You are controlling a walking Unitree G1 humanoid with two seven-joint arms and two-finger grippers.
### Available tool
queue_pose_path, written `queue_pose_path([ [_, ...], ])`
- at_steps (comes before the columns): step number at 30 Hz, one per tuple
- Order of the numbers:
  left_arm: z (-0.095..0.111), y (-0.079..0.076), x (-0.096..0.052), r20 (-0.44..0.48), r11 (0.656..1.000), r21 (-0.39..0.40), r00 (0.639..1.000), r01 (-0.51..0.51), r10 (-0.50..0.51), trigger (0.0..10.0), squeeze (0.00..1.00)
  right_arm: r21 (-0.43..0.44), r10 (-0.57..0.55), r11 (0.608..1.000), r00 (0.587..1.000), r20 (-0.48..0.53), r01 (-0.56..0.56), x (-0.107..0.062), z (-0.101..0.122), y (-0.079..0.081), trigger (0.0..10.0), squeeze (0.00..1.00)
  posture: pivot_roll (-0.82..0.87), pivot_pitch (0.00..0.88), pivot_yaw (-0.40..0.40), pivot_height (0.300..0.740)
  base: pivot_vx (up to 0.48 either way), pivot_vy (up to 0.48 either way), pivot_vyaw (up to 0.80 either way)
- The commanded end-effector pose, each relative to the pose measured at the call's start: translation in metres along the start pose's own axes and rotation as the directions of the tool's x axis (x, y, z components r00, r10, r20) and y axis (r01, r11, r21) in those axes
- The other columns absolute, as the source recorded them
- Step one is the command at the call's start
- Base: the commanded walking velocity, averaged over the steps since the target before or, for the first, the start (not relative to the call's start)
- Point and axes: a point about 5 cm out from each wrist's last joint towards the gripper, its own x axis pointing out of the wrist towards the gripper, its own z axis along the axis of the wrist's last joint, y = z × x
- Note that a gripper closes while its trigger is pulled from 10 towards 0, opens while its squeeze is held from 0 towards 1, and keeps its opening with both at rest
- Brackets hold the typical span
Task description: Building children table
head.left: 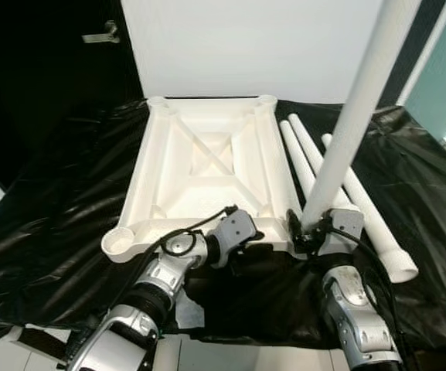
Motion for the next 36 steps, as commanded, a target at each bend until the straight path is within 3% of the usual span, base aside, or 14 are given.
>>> queue_pose_path([
  [1,-0.042,-0.026,-0.002,-0.144,0.985,-0.139,0.982,0.102,-0.122,10.0,0.00,0.024,0.086,0.996,0.996,0.009,-0.086,0.001,0.006,0.001,10.0,1.00,-0.02,0.000,-0.017,0.740,0.000,0.000,0.00],
  [2,-0.041,-0.026,-0.001,-0.141,0.985,-0.140,0.983,0.098,-0.117,10.0,0.00,0.025,0.147,0.989,0.989,0.017,-0.147,0.001,0.012,-0.002,10.0,0.00,-0.02,0.000,-0.017,0.740,0.000,0.000,0.00],
  [7,-0.040,-0.028,0.002,-0.134,0.984,-0.142,0.983,0.105,-0.124,10.0,0.00,0.003,0.257,0.966,0.966,0.013,-0.257,0.000,0.022,-0.011,10.0,0.00,-0.04,0.000,-0.016,0.740,0.000,0.000,0.00],
  [9,-0.039,-0.030,0.004,-0.132,0.984,-0.141,0.983,0.112,-0.131,10.0,0.00,0.021,0.400,0.917,0.914,-0.066,-0.399,-0.007,0.019,-0.014,10.0,0.00,-0.05,0.000,-0.013,0.740,0.000,0.000,0.00],
  [11,-0.039,-0.030,0.004,-0.131,0.984,-0.141,0.983,0.113,-0.131,10.0,0.00,0.043,0.434,0.901,0.896,-0.092,-0.432,-0.009,0.017,-0.014,9.8,0.00,-0.05,0.000,-0.013,0.740,0.000,0.000,0.00],
  [13,-0.038,-0.028,0.004,-0.131,0.985,-0.138,0.983,0.108,-0.126,10.0,0.00,0.079,0.486,0.874,0.863,-0.138,-0.480,-0.013,0.013,-0.022,0.0,0.00,-0.05,0.000,-0.012,0.740,0.000,0.000,0.00],
  [20,-0.037,-0.025,0.004,-0.132,0.986,-0.134,0.984,0.098,-0.116,10.0,0.00,0.080,0.523,0.852,0.836,-0.167,-0.517,-0.011,0.014,-0.031,0.0,0.00,-0.04,0.000,-0.014,0.740,0.000,0.000,0.00],
  [29,-0.038,-0.025,0.003,-0.135,0.986,-0.137,0.984,0.095,-0.114,10.0,0.00,0.088,0.513,0.859,0.840,-0.179,-0.505,-0.008,0.010,-0.029,0.0,0.00,-0.03,0.000,-0.015,0.740,0.000,0.000,0.00],
  [30,-0.039,-0.025,0.002,-0.138,0.986,-0.138,0.984,0.093,-0.112,10.0,0.00,0.110,0.434,0.901,0.883,-0.181,-0.420,-0.007,-0.002,-0.016,0.0,0.00,-0.03,0.000,-0.017,0.740,0.000,0.000,0.00],
  [31,-0.039,-0.025,0.002,-0.138,0.986,-0.138,0.984,0.093,-0.112,10.0,0.00,0.110,0.434,0.901,0.883,-0.181,-0.420,-0.007,-0.002,-0.016,0.0,0.00,-0.03,0.000,-0.017,0.740,0.000,0.000,0.00],
  [32,-0.039,-0.025,0.001,-0.138,0.986,-0.138,0.984,0.093,-0.112,10.0,0.00,0.097,0.363,0.931,0.915,-0.176,-0.351,-0.007,-0.008,-0.009,0.0,0.00,-0.03,0.000,-0.017,0.740,0.000,0.000,0.00],
  [33,-0.039,-0.024,0.001,-0.138,0.987,-0.136,0.984,0.091,-0.110,10.0,0.00,-0.003,-0.016,1.000,1.000,-0.026,0.016,-0.006,0.000,-0.014,0.0,0.00,-0.02,0.000,-0.017,0.740,0.000,0.000,0.00],
  [34,-0.039,-0.024,0.001,-0.138,0.987,-0.136,0.984,0.091,-0.110,10.0,0.00,-0.003,-0.016,1.000,1.000,-0.026,0.016,-0.006,0.000,-0.014,0.0,0.00,-0.02,0.000,-0.017,0.740,0.000,0.000,0.00],
  [36,-0.038,-0.024,0.001,-0.135,0.987,-0.134,0.985,0.091,-0.109,10.0,0.00,0.007,-0.187,0.982,0.982,-0.028,0.187,-0.012,-0.004,-0.015,0.0,0.00,-0.01,0.000,-0.018,0.740,0.000,0.000,0.00],
])
